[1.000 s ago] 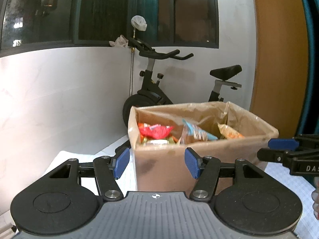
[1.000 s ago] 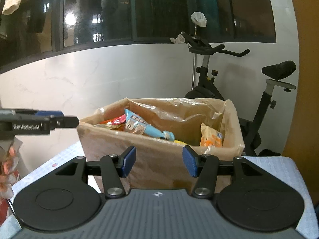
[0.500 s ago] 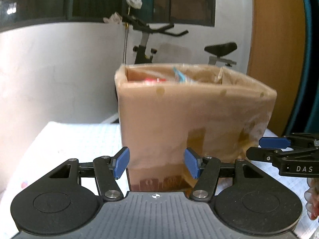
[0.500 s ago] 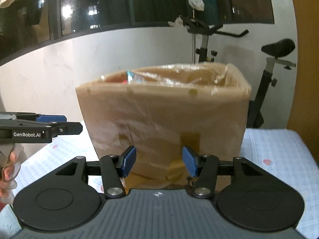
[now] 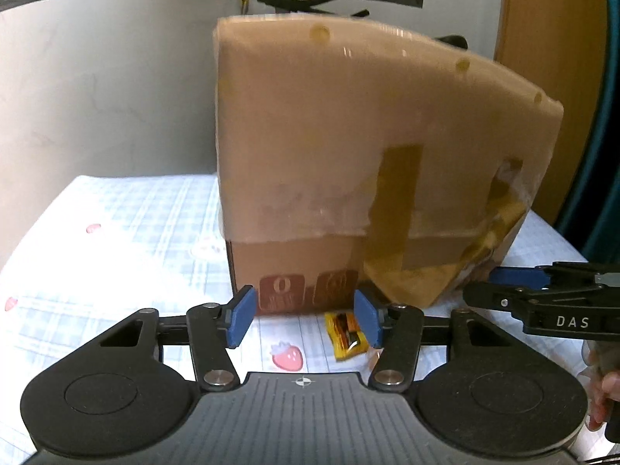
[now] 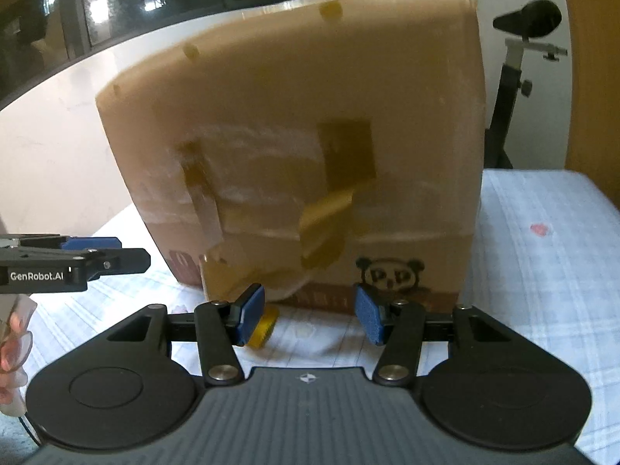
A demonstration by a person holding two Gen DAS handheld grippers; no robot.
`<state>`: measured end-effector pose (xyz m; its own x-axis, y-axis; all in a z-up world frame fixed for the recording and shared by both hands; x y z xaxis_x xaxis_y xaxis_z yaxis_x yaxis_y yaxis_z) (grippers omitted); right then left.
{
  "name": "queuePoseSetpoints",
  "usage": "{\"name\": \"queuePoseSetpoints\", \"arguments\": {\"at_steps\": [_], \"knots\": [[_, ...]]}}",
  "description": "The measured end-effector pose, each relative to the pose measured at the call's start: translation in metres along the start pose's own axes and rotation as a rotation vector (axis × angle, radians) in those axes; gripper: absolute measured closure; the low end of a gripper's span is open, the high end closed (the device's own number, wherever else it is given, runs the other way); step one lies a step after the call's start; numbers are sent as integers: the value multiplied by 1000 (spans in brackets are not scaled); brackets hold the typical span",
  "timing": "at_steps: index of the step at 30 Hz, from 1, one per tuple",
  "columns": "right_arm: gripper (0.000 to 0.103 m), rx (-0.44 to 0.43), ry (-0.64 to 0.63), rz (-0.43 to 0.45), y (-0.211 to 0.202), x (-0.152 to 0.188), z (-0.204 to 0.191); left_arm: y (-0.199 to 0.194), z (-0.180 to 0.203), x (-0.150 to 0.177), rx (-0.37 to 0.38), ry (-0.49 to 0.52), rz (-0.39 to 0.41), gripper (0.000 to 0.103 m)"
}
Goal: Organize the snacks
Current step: 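Move both open grippers back to the last two packets by the box, then close the left gripper on the small clear peanut packet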
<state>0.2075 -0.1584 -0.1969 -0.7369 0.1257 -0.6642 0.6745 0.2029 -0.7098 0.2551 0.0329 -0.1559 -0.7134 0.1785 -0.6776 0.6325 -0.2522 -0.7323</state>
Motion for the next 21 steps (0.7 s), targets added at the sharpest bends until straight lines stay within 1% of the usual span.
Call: {"name": "queuePoseSetpoints", "arguments": {"at_steps": [6,10,13,16,18,21], "knots": [[48,-3,-8,-38,16,12,-4,11,7,15,37,-15,-36,46],[48,37,-21,-32,20,22,-4,22,25,28,63,-7,-67,46],[48,73,-14,-33,23,30,1,29,37,34,55,-1,-90,46],[48,108,4,-25,22,37,9,35,43,34,55,-50,-112,46],[48,107,41,-20,21,38,16,40,46,32,37,-60,-113,46],[48,110,73,-3,19,36,25,51,52,30,12,-47,-121,46]]}}
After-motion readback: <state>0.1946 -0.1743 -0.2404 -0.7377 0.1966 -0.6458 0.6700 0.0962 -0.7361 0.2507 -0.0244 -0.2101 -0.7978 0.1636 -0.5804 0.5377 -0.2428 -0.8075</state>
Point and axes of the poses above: each gripper's, at about its wrist camera, not at the fingertips, and y roughly the way its jaws point, z to its right, x to its underside, the point moved 7 cm from there along y, roughly the way its jaws point, and after that the axes turned 10 degrees about -z, right-handed, at the moved point
